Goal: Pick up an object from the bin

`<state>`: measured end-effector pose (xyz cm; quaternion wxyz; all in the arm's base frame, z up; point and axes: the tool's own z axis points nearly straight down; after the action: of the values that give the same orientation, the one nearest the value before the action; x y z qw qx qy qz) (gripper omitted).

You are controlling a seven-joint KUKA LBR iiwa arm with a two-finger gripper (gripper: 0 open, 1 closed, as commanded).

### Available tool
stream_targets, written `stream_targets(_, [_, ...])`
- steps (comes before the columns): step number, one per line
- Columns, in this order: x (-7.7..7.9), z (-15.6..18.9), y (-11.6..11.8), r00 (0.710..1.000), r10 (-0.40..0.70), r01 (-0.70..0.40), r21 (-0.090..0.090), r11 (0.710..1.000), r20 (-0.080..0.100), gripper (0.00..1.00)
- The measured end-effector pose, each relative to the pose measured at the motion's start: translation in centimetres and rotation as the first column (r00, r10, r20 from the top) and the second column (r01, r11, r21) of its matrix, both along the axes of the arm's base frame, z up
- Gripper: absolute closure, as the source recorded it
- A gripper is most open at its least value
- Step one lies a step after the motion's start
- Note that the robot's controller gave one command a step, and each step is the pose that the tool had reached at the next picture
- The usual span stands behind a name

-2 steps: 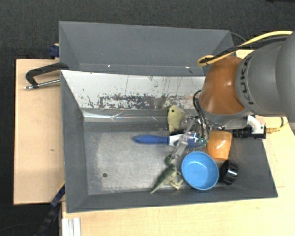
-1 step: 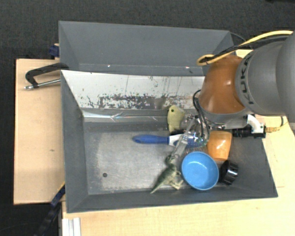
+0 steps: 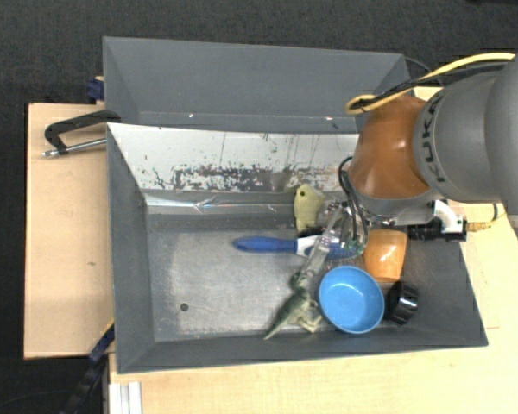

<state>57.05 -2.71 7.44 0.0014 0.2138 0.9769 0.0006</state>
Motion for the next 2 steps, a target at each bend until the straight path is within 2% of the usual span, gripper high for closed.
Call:
stream_targets(1, [0.05,0.09,0.05,1.000,0.001,-0.001,0.000,1.000,-0.001,0.00])
stream_targets(2, [0.20,0.24,0.01,1.000,0.001,-0.001,-0.001,1.000,0.004,1.00])
